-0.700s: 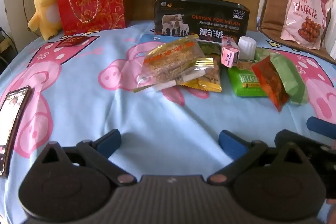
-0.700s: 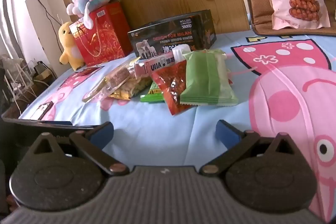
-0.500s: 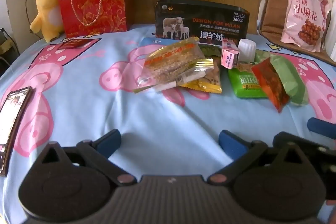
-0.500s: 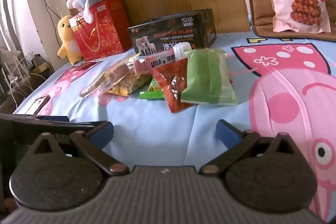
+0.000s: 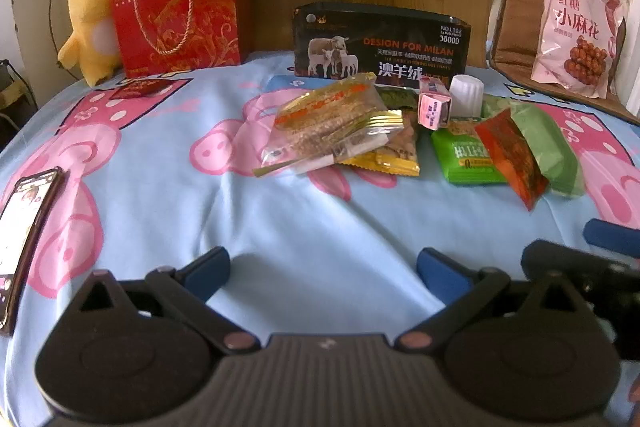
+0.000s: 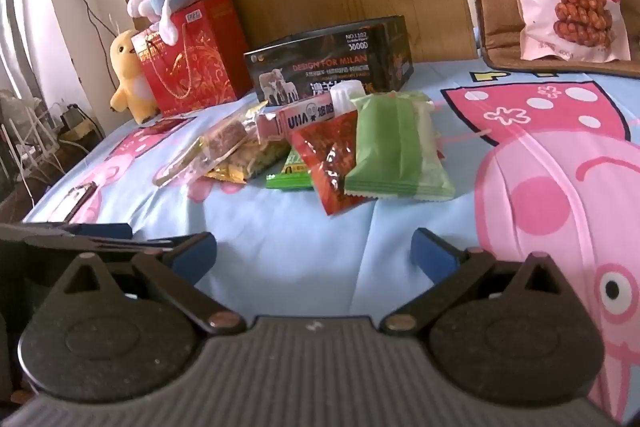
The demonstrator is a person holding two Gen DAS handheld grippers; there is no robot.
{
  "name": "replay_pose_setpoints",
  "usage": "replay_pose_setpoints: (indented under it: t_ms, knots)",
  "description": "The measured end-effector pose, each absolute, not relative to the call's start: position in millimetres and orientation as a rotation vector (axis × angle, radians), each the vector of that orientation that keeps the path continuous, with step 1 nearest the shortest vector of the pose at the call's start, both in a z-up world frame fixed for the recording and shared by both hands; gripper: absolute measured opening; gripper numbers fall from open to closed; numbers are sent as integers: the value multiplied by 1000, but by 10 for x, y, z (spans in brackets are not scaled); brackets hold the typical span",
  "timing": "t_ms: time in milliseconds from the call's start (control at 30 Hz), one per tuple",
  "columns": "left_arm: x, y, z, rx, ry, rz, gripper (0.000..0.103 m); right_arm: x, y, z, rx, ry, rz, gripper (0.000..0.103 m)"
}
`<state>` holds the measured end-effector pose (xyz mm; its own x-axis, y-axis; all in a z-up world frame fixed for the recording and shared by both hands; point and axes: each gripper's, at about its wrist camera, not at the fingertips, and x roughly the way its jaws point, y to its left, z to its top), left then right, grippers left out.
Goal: Organize snacks
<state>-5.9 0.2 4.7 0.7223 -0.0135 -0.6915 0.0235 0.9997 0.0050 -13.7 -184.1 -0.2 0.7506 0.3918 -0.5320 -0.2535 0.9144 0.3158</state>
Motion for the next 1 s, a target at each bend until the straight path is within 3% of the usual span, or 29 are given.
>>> replay_pose_setpoints:
  t_ms: [567,833,967,1000]
  knots:
    - [-179,180,29,-68,684,-65,103,-111,-1818,10,229,629,343,103]
    - [-272,460,230,-34,528,-34,103,-148,-1804,34,208,612,349,103]
    - [-115,804,300,-165,548,-58,103,-149,-1684,200,153,542,420,80]
    - [-46,877,306,-202,571,-64,103,-115,-1653,250,154,538,448,68]
